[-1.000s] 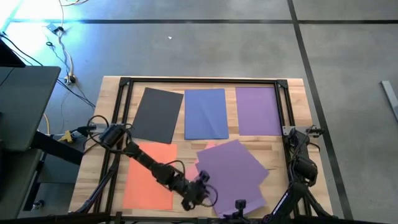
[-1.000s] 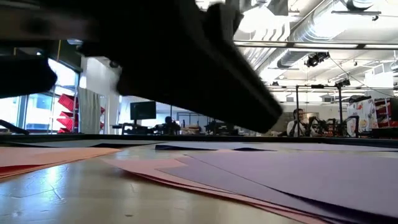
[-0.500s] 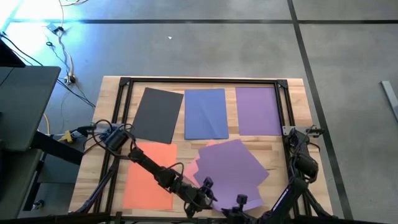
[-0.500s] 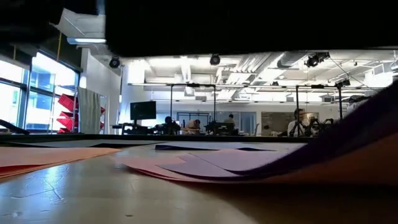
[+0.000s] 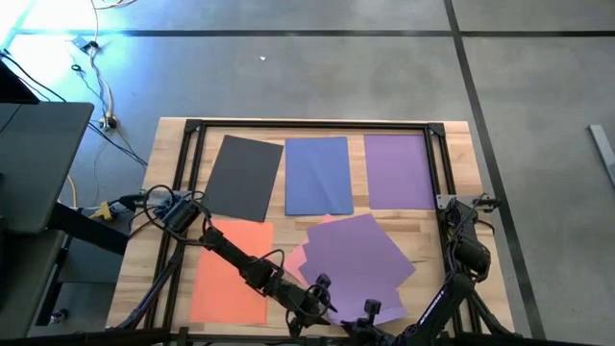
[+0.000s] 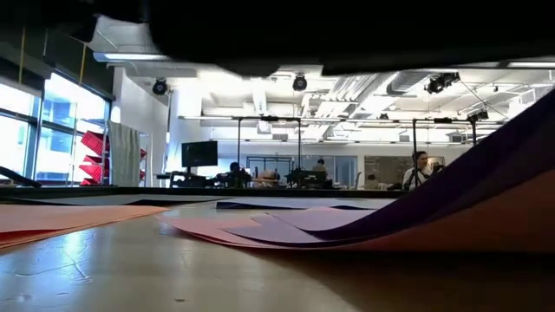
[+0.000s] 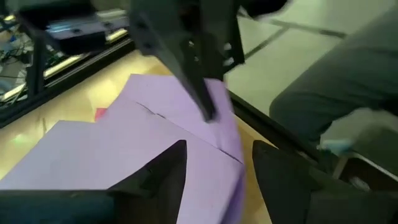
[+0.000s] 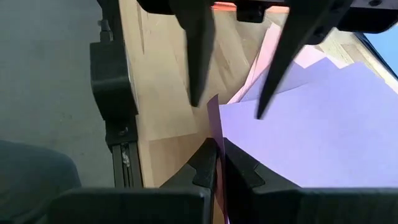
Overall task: Organize paper
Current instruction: Stack the bottom violet paper on top of the top violet paper
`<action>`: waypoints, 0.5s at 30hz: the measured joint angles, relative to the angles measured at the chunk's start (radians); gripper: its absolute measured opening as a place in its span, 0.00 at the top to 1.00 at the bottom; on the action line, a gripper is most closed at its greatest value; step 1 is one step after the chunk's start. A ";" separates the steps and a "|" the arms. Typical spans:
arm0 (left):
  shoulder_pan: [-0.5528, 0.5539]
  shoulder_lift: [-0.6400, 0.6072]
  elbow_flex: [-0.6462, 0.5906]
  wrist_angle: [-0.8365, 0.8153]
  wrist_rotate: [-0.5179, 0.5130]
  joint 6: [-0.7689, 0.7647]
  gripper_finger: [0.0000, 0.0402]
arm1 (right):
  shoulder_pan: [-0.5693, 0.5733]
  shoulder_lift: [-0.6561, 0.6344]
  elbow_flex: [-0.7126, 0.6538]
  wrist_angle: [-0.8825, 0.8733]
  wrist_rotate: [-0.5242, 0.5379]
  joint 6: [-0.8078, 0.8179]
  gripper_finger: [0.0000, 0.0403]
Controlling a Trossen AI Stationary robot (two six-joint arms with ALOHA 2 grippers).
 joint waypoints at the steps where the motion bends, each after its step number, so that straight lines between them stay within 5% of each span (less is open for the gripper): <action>1: 0.004 0.000 0.000 -0.001 0.000 -0.015 0.64 | 0.000 0.000 0.000 0.000 0.004 0.007 1.00; 15: 0.011 0.000 0.000 0.018 0.038 -0.095 0.80 | -0.013 0.000 0.000 0.008 0.032 0.034 1.00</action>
